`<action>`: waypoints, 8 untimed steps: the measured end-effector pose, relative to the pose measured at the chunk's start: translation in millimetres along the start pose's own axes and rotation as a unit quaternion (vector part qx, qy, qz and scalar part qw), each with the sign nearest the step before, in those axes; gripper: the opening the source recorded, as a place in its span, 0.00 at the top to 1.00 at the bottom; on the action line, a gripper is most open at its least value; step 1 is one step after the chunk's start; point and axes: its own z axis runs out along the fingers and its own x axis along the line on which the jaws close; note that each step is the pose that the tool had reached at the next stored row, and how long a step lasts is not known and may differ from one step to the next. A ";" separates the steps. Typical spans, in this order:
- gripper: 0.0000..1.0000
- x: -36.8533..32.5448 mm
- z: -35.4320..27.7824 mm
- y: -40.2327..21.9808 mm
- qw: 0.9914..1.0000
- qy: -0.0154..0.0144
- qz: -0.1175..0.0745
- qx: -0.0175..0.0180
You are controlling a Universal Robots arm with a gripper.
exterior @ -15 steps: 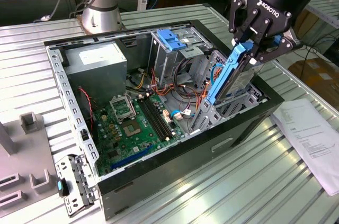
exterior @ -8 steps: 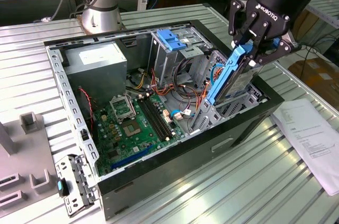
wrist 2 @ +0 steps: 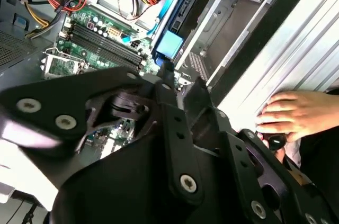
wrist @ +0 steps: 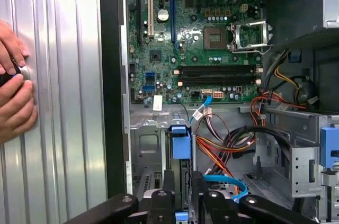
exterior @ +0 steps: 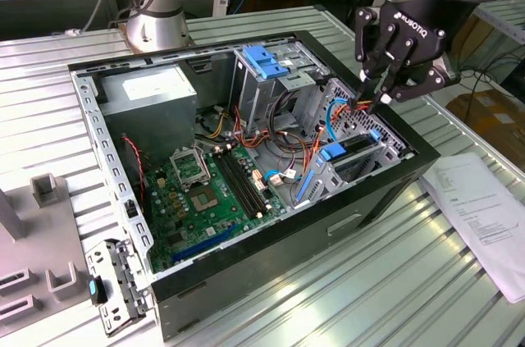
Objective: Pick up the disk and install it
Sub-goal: 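Insert the disk into the insertion slot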
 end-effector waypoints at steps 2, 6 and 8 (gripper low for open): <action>0.89 -0.3 9.4 -13.0 1.000 0.000 0.000 0.000; 0.89 -0.4 12.3 -16.4 1.000 0.001 0.000 0.000; 0.89 -0.4 12.4 -16.4 1.000 0.001 0.000 0.000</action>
